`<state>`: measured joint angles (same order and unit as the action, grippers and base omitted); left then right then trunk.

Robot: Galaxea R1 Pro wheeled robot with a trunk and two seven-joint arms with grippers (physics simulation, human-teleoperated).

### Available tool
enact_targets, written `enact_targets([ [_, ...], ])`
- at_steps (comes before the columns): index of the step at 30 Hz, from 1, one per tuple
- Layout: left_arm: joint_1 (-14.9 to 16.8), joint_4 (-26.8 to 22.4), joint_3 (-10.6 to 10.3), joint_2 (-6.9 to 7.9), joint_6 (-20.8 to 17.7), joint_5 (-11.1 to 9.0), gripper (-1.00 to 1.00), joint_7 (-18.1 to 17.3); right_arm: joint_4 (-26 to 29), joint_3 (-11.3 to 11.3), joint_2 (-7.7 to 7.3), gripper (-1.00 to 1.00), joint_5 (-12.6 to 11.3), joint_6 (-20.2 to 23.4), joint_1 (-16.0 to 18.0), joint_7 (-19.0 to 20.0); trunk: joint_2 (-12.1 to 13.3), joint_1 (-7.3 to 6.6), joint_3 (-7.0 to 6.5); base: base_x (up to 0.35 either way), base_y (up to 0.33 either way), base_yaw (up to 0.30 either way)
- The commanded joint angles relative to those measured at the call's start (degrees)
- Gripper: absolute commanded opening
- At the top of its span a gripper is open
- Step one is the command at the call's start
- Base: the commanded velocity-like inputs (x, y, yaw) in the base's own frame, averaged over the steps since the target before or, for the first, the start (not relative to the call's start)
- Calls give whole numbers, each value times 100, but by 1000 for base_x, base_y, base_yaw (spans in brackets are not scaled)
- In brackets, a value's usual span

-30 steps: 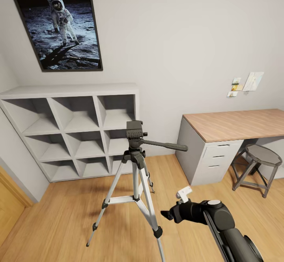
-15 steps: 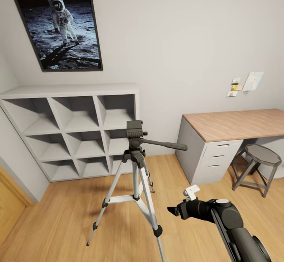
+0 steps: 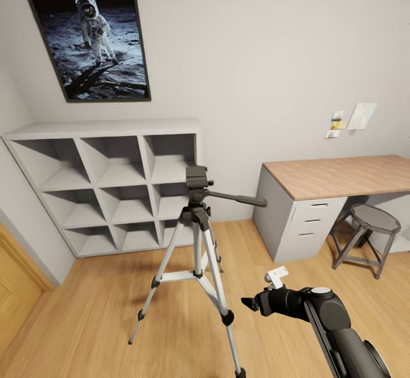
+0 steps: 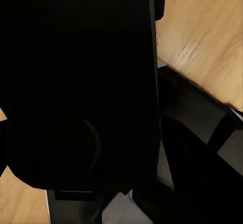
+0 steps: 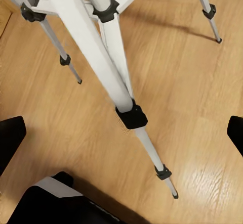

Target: Attach the digital camera to the camera tripod in the bedroom.

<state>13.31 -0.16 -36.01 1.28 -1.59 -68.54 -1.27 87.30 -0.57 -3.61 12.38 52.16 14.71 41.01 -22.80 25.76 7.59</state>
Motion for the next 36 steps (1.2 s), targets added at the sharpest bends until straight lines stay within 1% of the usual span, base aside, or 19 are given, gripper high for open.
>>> enact_targets([
  [1,4,-1,-46,2,-17,-54,-100,-13,7,-4,-2,100,61,14,6,47,-12,2,12,-112,31,0],
  [12,4,-1,-46,4,-17,-54,-100,-13,6,-27,11,100,54,10,6,48,-12,2,12,-29,8,0],
  [17,5,-1,-46,4,-17,-54,-100,-13,11,-40,35,100,11,-30,10,50,-12,2,12,-1,0,0],
  [19,4,-1,-46,4,-17,-54,-100,-13,13,-50,145,100,-3,-151,16,47,-12,2,12,0,0,0],
  [20,4,-1,-46,4,-17,-54,-100,-13,13,-60,600,100,38,-318,172,-18,-12,2,12,0,0,0],
  [21,4,-1,-46,4,-17,-54,-100,-13,-1,-67,916,100,76,-284,423,-110,-12,2,12,0,0,0],
  [22,5,-1,-46,4,-17,-54,-100,-13,-5,-67,1004,100,93,-241,510,-140,-12,2,12,0,0,0],
  [23,5,-1,-46,4,-17,-54,-100,-13,-8,-66,1148,100,130,-94,682,-193,-12,2,12,0,0,0],
  [24,3,-1,-46,4,-17,-54,-100,-13,-9,-66,1203,100,144,9,767,-212,-12,2,12,0,0,0],
  [25,2,-1,-46,4,-17,-54,-100,-13,-10,-66,1312,100,162,312,962,-239,-12,2,12,0,0,0],
  [26,1,-1,-46,4,-17,-54,-100,-13,-8,-66,1361,100,169,463,1052,-248,-12,2,12,0,0,0],
  [27,1,-1,-46,4,-17,-54,-100,-13,-6,-66,1361,100,178,684,1181,-262,-12,2,12,0,0,0],
  [28,3,-1,-46,4,-17,-54,-100,-13,-9,-67,1361,100,186,784,1291,-274,-12,2,12,0,0,0],
  [36,3,-1,-46,4,-17,-54,-100,-13,-19,-91,1361,100,216,784,1395,-291,-12,2,12,0,0,0],
])
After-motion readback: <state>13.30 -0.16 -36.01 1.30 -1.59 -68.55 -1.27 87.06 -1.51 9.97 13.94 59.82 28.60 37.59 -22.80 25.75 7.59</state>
